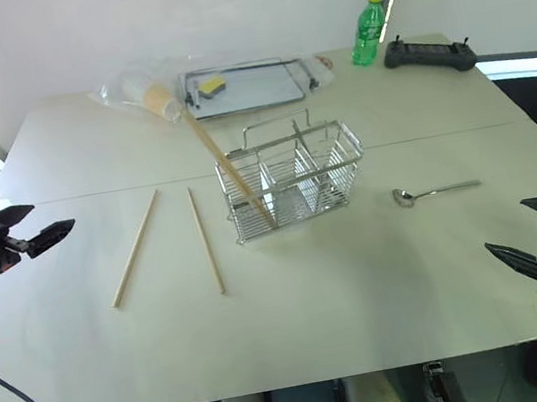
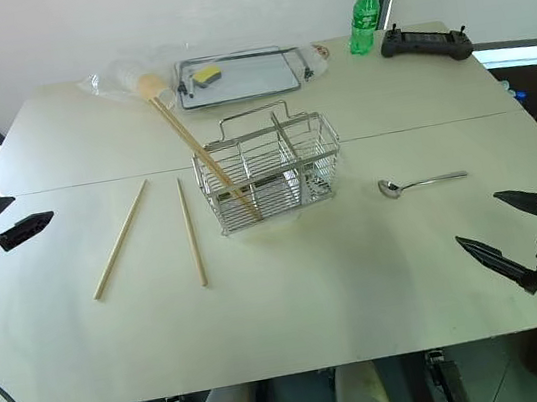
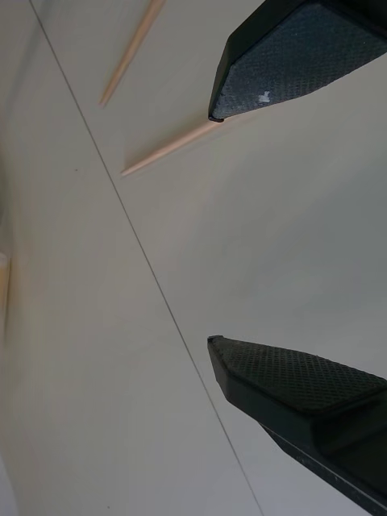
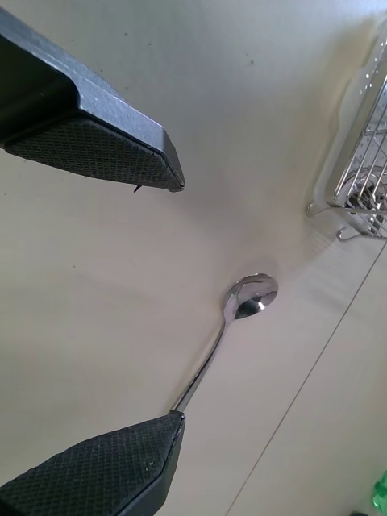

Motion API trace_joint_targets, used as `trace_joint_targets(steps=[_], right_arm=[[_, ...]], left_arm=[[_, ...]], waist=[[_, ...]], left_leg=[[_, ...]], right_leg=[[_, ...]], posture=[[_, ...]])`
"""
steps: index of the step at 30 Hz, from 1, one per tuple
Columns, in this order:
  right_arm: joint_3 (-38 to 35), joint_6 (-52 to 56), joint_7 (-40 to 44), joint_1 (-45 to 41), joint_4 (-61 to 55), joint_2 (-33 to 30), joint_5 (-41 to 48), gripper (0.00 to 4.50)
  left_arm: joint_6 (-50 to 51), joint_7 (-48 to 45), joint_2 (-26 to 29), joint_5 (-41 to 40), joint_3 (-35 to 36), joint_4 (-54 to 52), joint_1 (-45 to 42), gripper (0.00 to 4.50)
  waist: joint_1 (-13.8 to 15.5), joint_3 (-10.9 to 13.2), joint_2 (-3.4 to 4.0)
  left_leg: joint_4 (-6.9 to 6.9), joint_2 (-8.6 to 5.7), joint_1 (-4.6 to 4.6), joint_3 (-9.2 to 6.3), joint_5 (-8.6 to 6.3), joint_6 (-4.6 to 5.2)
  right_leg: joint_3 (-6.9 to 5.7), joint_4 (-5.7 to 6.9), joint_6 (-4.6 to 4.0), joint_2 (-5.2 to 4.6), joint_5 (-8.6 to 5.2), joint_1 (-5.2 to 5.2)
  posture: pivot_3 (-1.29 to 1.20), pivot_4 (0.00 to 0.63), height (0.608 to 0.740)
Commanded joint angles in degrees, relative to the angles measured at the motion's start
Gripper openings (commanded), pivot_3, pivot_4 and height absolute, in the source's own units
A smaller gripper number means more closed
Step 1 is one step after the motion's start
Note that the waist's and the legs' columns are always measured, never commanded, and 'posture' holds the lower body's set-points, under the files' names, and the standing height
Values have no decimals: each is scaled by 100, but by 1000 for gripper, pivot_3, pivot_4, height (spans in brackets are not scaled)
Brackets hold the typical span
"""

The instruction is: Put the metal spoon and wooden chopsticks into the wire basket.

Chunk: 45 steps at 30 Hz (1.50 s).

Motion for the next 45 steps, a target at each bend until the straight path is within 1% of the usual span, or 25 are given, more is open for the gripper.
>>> trace_joint_targets(steps=[1, 18, 21, 24, 26, 28, 32, 35, 39, 42, 45], right_arm=[[-127, 3, -49, -35, -159, 28, 58, 4500], [-96, -44, -97, -190, -44, -4, -59, 4500], [-24, -150, -32, -307, 130, -110, -182, 4500], [22, -244, 92, -604, 451, -389, -270, 4500], [73, -316, 262, -825, 688, -625, -292, 4500], [204, -449, 470, -1070, 970, -887, -365, 4500], [721, -768, 939, -1844, 1680, -1471, -440, 4500], [1430, -1033, 1443, -2608, 2251, -1855, -504, 4500], [2546, -1546, 2147, -3752, 3093, -2105, -797, 4500], [3260, -1932, 2655, -4590, 3738, -2127, -1085, 4500], [3970, -2360, 3152, -5534, 4530, -2028, -1489, 4500]], left_arm=[[-75, -34, 53, 38, -11, -106, -105, 4490], [80, -67, -37, 0, -131, -136, -259, 4490], [82, -60, -84, -41, -120, -223, -321, 4490], [464, -54, -186, -324, -41, -608, -375, 4490], [824, -105, -275, -605, 9, -1080, -289, 4490], [1214, -192, -356, -920, -33, -1768, -113, 4490], [1894, -307, -450, -1504, -336, -3277, 132, 4490], [2264, -380, -508, -1941, -563, -4074, 93, 4490], [2469, -406, -580, -2245, -869, -4678, -64, 4490], [2557, -221, -687, -2365, -971, -4876, -230, 4490], [2732, -21, -772, -2614, -895, -5046, -328, 4490]], waist=[[0, 0, 0], [-1, -1, -2], [-1, -1, -2], [-3, 0, 0], [-6, -1, -3], [-13, 0, -3], [-24, 1, 0], [-32, 7, 8], [-55, 11, 14], [-84, 16, 24], [-145, 22, 29]], left_leg=[[0, 0, 0, 0, 0, 0], [4, -15, 2, -1, 1, 1], [6, -17, 3, -1, 1, 1], [9, -17, 4, -1, 1, 1], [16, -18, 4, 1, 1, 1], [18, -18, 5, -1, 1, 2], [16, -18, 6, 2, 1, 2], [20, -19, 6, 3, 2, 2], [24, -19, 10, 0, 2, 3], [32, -22, 11, 2, 2, 3], [40, -25, 7, -3, 3, 3]], right_leg=[[0, 0, 0, 0, 0, 0], [0, 3, 0, 1, 1, 3], [0, 4, 1, 1, 1, 4], [0, 4, 1, 1, 1, 7], [4, 7, 1, -1, 2, 9], [3, 8, 2, 0, 2, 10], [5, 7, 0, 0, 2, 11], [7, 8, -1, 1, 3, 13], [5, 11, -2, 6, 2, 18], [6, 12, -3, 6, 3, 22], [6, 13, -1, 6, 4, 22]], posture=[[0, 150, 709], [0, 150, 709], [0, 150, 709], [0, 150, 709], [0, 150, 709], [0, 150, 709], [0, 150, 709], [0, 150, 709], [0, 150, 709], [0, 150, 709], [0, 150, 709]])
